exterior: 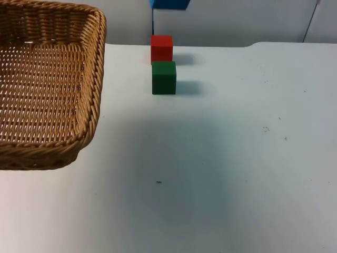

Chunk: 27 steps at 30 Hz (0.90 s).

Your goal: Pick up the basket with the left hand and place the blue cube into the basket with the right hand.

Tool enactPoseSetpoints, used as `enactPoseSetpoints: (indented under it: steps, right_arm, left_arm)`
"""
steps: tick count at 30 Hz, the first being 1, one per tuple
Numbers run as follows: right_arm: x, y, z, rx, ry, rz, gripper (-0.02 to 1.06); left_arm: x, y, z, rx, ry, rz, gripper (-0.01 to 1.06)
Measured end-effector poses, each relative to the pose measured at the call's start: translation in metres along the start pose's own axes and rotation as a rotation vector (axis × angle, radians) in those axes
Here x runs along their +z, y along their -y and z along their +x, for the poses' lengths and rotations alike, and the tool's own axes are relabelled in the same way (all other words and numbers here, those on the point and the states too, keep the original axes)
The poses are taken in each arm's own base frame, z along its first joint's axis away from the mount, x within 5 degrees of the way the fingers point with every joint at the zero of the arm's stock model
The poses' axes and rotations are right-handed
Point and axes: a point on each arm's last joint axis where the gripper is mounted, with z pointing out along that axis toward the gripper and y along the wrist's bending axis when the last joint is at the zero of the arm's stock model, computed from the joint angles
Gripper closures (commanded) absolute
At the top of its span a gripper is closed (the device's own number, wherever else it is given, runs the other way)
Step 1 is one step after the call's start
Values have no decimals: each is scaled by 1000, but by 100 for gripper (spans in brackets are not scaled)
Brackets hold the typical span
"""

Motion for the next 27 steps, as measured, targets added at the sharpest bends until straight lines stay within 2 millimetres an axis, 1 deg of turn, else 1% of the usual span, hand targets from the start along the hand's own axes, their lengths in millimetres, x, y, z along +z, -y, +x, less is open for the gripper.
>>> enactPoseSetpoints:
  steps: [1, 3, 4, 8, 9, 10, 14, 15, 17, 20, 21, 25, 26, 27]
  right_arm:
    - [-9, -7, -2, -23, 16, -18, 105]
    - [-20, -23, -2, -69, 42, -56, 105]
    - [-20, -23, -2, -69, 42, -56, 105]
    - [-28, -62, 8, -139, 74, -148, 105]
    - [-28, -78, 12, -168, 90, -186, 105]
    - [-28, -78, 12, -168, 90, -186, 105]
    - [-26, -109, 23, -210, 132, -273, 105]
    - [-26, -109, 23, -210, 132, -273, 105]
    - [-19, -119, 31, -222, 125, -295, 105]
    - [-3, -127, 42, -234, 107, -305, 105]
    - [-3, -127, 42, -234, 107, -305, 105]
    - [15, -130, 52, -236, 83, -305, 105]
    - [15, -130, 52, -236, 83, -305, 105]
    - [20, -130, 54, -238, 75, -302, 105]
  left_arm:
    - [1, -1, 0, -3, -4, 0, 105]
    - [2, -2, -1, -9, -4, -3, 105]
    - [2, -2, -1, -9, -4, -3, 105]
    - [6, -6, -2, -27, -11, -7, 105]
    - [7, -6, -2, -30, -13, -9, 105]
    - [7, -6, -2, -30, -13, -9, 105]
    - [9, -8, -2, -35, -16, -13, 105]
    - [9, -8, -2, -35, -16, -13, 105]
    - [9, -8, -3, -37, -16, -12, 105]
    - [9, -8, -3, -41, -13, -9, 105]
    - [9, -8, -3, -41, -13, -9, 105]
    - [9, -7, -3, -40, -8, -5, 105]
    - [9, -7, -3, -40, -8, -5, 105]
    - [9, -7, -3, -40, -7, -4, 105]
